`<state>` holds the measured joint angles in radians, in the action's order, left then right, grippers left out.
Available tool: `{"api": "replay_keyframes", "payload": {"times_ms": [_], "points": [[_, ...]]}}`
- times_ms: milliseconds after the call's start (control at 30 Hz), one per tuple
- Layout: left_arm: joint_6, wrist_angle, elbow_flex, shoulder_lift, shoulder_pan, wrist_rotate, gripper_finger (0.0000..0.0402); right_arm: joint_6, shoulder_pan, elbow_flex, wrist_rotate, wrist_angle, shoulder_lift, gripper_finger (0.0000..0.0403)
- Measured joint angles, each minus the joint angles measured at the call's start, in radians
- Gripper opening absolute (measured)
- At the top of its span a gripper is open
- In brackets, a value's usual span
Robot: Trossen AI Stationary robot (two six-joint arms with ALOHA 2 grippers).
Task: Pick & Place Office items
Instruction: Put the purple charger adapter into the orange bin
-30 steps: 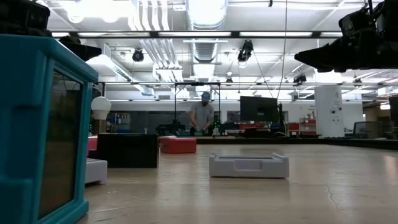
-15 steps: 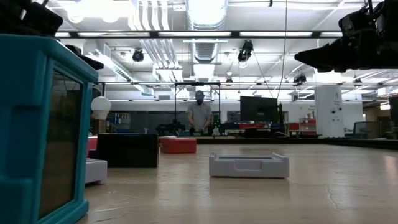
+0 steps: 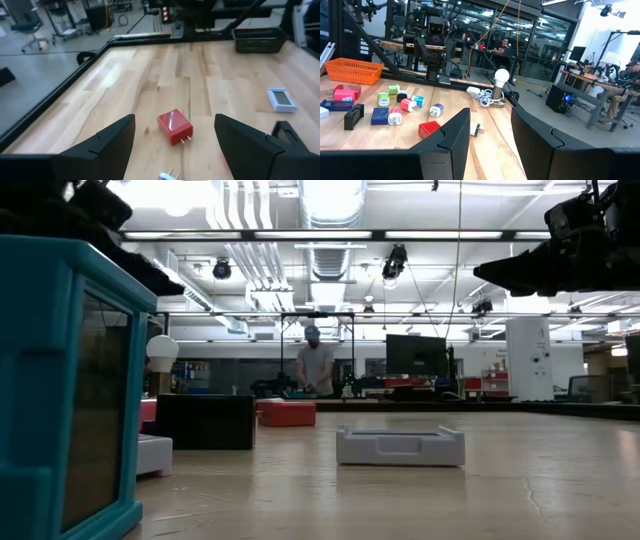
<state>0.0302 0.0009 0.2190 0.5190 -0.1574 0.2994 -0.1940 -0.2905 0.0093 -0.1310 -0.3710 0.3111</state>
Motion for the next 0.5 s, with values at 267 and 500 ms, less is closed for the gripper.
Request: {"api": "replay_keyframes", "payload": {"times_ms": [267,500], "points": [[-0.013,-0.277,0.203,0.235,0.012,0.051,0.0275,0.0,0.0,0.0,0.0,0.0,0.0,0.0139],[0.034,-0.35,0.317,0.438,0.043,0.013,0.0275,0.0,0.0,0.0,0.0,0.0,0.0,0.0139]]}}
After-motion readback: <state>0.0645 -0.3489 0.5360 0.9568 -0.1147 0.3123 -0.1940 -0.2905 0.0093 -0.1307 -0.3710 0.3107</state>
